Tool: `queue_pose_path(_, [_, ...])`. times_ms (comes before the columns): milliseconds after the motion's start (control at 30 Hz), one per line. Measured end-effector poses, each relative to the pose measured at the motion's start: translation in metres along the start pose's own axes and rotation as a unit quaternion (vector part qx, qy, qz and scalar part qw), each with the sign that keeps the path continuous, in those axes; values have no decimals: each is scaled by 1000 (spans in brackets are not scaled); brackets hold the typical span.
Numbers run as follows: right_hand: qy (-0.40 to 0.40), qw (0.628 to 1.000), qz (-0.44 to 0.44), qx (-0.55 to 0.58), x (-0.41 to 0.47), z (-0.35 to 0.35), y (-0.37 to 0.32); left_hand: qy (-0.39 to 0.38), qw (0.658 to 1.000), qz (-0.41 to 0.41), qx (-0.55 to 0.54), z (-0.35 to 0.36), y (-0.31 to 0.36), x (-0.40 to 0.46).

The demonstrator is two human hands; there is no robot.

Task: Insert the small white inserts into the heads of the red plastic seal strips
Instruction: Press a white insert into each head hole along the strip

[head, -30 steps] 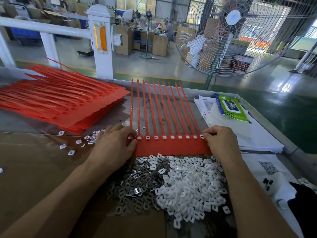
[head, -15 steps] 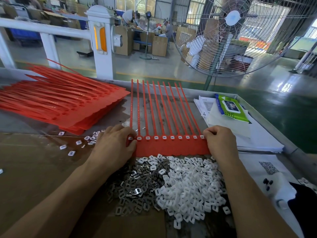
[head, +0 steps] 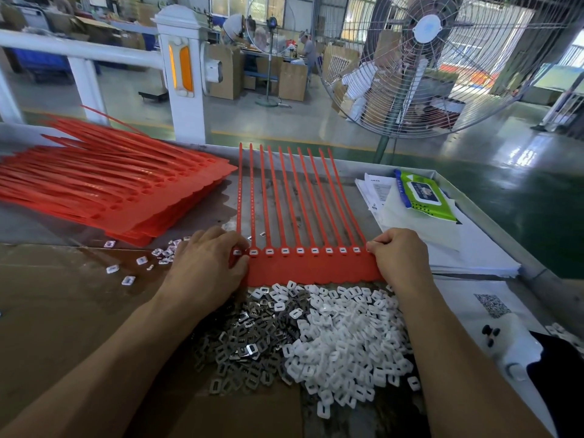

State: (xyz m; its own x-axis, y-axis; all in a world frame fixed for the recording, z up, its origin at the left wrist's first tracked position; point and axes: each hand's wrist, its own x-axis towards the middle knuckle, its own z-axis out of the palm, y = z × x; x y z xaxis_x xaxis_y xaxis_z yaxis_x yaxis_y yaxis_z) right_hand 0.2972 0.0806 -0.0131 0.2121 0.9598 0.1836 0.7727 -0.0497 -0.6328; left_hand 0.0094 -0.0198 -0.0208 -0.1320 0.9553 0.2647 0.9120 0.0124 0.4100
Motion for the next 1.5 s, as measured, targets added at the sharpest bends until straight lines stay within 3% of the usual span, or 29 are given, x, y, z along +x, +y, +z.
queue_pose_path(700, [-16,999,1,-40,-4,-5,-4,7,1000,4,-1,2,-1,0])
queue_pose_path(900, [12,1000,8,-3,-8,-7,0,15,1000,3,-2,0,2,-1])
queue_pose_path(1167, [-21,999,6,-41,-8,-6,-6,13,1000,2,-9,-1,2,0])
queue_pose_path(1267, [-5,1000,7,-5,-9,-7,-5,7,1000,0,-12,-2,2,0])
queue_pose_path(1367, [14,995,8,103,-11,-10,-5,6,1000,0,-13,-3,2,0])
queue_pose_path(1500, [-74,937,93,328,-14,-8,-11,5,1000,-2,-13,-3,3,-1])
